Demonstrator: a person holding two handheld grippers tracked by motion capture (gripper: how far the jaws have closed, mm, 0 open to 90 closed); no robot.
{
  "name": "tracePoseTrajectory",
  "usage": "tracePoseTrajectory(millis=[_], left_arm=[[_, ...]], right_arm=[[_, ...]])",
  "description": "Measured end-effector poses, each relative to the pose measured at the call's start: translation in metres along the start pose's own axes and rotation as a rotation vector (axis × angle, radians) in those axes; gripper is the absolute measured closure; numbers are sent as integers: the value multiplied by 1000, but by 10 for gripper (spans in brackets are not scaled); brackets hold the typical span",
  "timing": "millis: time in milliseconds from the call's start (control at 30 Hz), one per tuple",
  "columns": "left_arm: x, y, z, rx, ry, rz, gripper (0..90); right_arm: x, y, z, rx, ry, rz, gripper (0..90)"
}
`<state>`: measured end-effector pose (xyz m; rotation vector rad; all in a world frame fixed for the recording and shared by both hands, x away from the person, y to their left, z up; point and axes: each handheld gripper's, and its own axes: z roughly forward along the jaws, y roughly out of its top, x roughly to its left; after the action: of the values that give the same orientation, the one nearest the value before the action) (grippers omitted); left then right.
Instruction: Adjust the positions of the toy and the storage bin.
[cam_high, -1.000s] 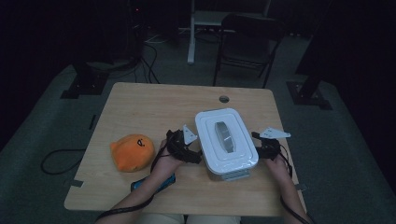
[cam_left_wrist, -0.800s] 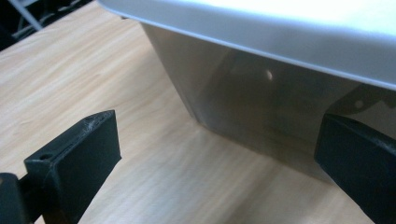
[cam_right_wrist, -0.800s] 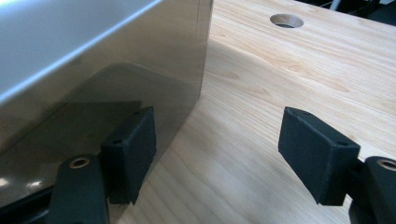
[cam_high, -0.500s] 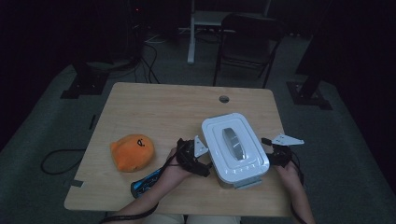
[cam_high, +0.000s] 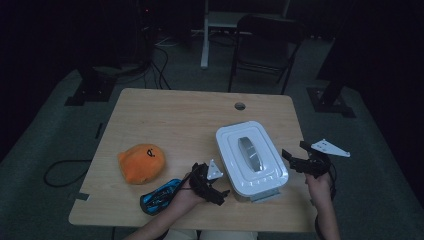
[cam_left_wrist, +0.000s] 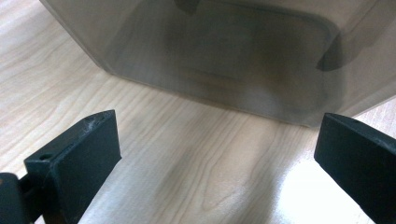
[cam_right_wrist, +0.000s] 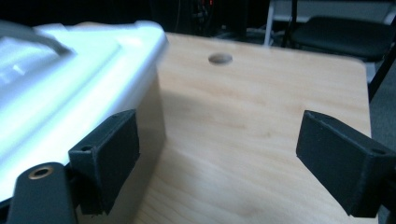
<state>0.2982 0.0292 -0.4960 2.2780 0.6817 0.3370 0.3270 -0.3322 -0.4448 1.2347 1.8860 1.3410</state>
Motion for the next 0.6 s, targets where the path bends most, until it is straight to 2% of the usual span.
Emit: tracePoseTrajectory(millis=[67, 133, 200, 267, 333, 367, 467, 533, 567, 600], left_arm=[[-2, -2, 2, 0, -6, -8, 9], [-3, -4, 4, 7, -1, -2, 9], [-3, -6, 6, 9, -11, -14, 9], [-5, -8, 7, 8, -10, -8, 9], [-6, -10, 9, 8, -16, -8, 9], [-6, -11, 10, 8, -16, -7, 9], [-8, -15, 13, 13, -5, 5, 8], [-10, -17, 16, 22, 20, 26, 8], [-10, -17, 16, 22, 20, 26, 9], [-10, -19, 19, 35, 12, 22, 9]], right_arm=[[8, 9, -6, -34, 3, 5, 129], [16, 18, -11, -32, 0, 14, 129], [28, 27, -15, -28, 2, -10, 116], [41, 35, -18, -30, 15, -32, 115], [53, 41, -19, -25, 11, -25, 115], [59, 44, -20, -28, 24, -22, 115], [74, 49, -21, -31, 33, -12, 116], [84, 51, -20, -10, 44, -9, 120], [84, 51, -20, -10, 44, -9, 120], [96, 51, -18, 21, 63, -1, 148]])
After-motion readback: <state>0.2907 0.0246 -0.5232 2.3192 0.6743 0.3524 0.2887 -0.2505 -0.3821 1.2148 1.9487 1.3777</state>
